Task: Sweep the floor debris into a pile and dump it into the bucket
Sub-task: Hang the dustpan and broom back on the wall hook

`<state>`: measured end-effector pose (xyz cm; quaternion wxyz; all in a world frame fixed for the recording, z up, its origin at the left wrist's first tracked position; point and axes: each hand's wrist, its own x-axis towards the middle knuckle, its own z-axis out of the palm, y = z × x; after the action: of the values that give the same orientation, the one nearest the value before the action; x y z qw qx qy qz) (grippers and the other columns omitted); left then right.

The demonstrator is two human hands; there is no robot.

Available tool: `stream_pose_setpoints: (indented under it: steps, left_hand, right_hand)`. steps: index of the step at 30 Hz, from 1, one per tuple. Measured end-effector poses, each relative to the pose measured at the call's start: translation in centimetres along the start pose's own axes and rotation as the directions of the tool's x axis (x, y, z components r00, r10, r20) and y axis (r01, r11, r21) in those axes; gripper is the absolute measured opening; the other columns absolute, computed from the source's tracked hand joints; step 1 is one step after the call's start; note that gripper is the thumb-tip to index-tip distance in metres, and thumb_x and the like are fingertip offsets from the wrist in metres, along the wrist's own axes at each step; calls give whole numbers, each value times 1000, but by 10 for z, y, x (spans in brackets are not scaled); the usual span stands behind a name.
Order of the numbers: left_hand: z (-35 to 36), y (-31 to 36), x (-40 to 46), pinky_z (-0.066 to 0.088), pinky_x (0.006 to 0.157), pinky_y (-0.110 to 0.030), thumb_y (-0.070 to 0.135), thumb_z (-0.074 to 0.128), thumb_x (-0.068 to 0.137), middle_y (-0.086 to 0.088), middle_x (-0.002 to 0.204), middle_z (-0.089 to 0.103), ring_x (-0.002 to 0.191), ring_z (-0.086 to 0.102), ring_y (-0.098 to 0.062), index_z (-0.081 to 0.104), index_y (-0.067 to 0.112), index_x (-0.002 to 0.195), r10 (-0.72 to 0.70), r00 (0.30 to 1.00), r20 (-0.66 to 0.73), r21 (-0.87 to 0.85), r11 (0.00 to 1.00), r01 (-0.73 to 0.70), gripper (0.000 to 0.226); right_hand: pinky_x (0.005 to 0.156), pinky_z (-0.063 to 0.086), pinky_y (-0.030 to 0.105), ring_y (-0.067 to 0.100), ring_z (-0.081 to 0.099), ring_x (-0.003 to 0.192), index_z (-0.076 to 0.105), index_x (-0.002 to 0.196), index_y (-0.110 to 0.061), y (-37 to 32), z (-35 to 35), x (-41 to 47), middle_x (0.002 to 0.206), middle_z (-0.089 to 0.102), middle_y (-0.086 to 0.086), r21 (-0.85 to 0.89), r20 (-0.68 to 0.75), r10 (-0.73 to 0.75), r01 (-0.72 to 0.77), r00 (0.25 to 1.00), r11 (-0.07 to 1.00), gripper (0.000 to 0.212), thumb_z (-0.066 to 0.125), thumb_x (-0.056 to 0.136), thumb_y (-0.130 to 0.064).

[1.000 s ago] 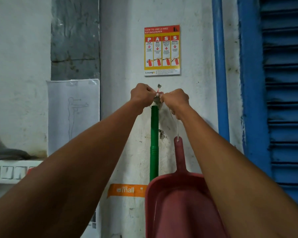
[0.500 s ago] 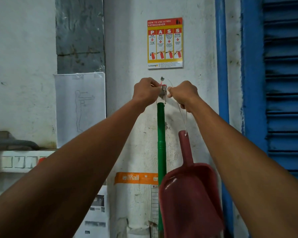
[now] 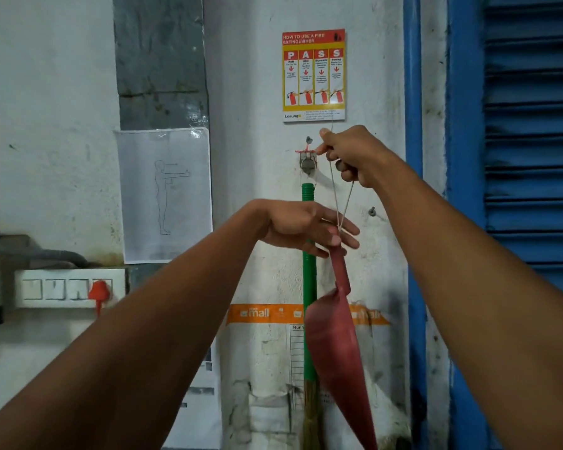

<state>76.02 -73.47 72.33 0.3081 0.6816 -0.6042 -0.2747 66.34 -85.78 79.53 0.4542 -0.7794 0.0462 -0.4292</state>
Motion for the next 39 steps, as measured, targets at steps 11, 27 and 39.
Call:
stream_pose_setpoints:
  steps: [11, 27, 39]
  left_hand:
    - [5, -3, -39, 55, 105, -44, 15, 61, 104, -18, 127, 71, 121, 68, -33, 58, 0, 137, -55, 989, -134, -33, 998, 51, 37]
    - [-45, -33, -27, 58, 98, -39, 30, 66, 101, -10, 115, 77, 111, 73, -29, 68, 5, 121, -9, 881, -472, -20, 1000, 0, 32]
    - [-51, -51, 0, 59, 96, -37, 23, 62, 104, -15, 117, 75, 113, 72, -32, 65, -2, 124, -98, 905, -413, -52, 995, 84, 32]
  right_hand:
    - [52, 27, 27, 8, 34, 52, 73, 114, -3, -2, 2, 1, 92, 67, 11, 20, 153, -98, 96, 983, 995, 25, 54, 109, -19]
    - [55, 49, 22, 15, 69, 95, 71, 112, -19, 29, 26, 81, 105, 77, 1, -144, 160, -252, 275, 954, 950, 24, 48, 109, -11]
    - [48, 46, 24, 10, 44, 52, 67, 113, 4, 61, 21, 103, 73, 52, 9, 99, 122, -42, 30, 992, 995, 22, 47, 106, 1]
